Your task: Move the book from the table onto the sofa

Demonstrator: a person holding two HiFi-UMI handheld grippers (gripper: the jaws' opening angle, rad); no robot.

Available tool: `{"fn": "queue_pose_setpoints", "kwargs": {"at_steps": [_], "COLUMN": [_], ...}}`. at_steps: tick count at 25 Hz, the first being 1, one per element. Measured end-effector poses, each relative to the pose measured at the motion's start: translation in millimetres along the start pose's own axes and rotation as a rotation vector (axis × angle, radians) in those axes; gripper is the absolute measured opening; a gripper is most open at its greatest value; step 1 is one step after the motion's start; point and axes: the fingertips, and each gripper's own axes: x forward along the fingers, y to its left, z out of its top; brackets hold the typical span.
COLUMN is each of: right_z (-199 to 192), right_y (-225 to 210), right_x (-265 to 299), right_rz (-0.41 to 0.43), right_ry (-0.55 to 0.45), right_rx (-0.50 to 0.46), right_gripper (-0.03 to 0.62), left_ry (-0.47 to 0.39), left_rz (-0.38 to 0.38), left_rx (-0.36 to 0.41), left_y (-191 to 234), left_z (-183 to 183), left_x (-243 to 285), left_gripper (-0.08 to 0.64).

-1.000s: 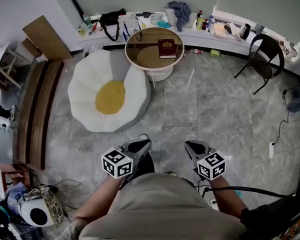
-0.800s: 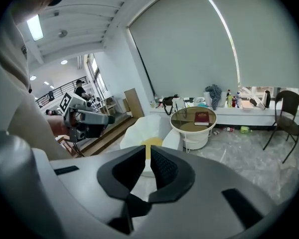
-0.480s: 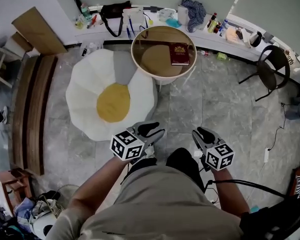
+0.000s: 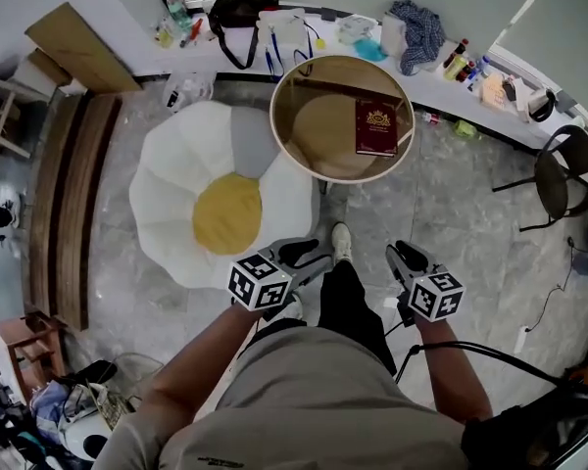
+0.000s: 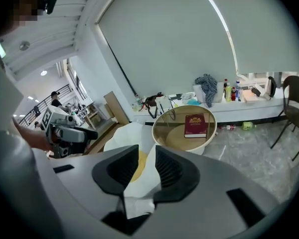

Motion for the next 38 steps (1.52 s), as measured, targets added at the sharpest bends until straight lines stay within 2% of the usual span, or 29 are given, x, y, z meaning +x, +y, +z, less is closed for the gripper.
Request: {"fn": "queue_pose_setpoints", "kwargs": {"at_steps": [4, 9, 14, 18, 21, 26, 31, 36, 38], "right_z": [36.9, 68.4, 69.0, 62.6, 57.0, 40.0, 34.3, 36.4, 35.5], "right_y": [-79.3, -185.4, -284.1, -337.6, -371.9, -403.2, -408.6, -401.7, -397.3], "right_x": [66.9, 150.6, 231.0, 286.2, 323.4, 373.1, 394.7, 391.3, 390.3], "right_rz": [0.034, 0.065, 0.040, 0.033, 0.029, 0.037, 0.078, 0.127, 0.132], "right_ry": [0.042, 0.059, 0.118, 0.154, 0.167, 0.193, 0.186, 0.158, 0.156], "right_rx": [0.045, 0.128, 0.185, 0.200, 0.227, 0.282, 0.312, 0.356, 0.360], "right_gripper": [0.121, 0.156, 0.175, 0.175, 0.175, 0.175, 0.176, 0.175, 0.145], "left_ry": [0.032, 0.073, 0.128, 0.173, 0.184, 0.199, 0.198, 0.190, 0.177], "left_rz": [0.027, 0.058, 0.075, 0.125, 0.161, 0.191, 0.224, 0.208, 0.206], "left_rx": [-0.095, -0.168, -0.208, -0.195, -0.225, -0.241, -0.326, -0.391, -0.412], "left_y": [56.9, 133.2, 214.1, 283.2, 328.9, 379.4, 417.8, 426.7, 426.2], "left_z": [24.2, 43.4, 47.2, 48.4, 51.5, 56.1, 38.6, 22.8, 20.7], "left_x": [62.4, 152.4, 237.3, 291.2, 329.5, 377.5, 402.0, 415.1, 414.6], "left_gripper": [0.180, 0.190, 0.217, 0.219, 0.224, 0.225, 0.231, 0.232, 0.235]}}
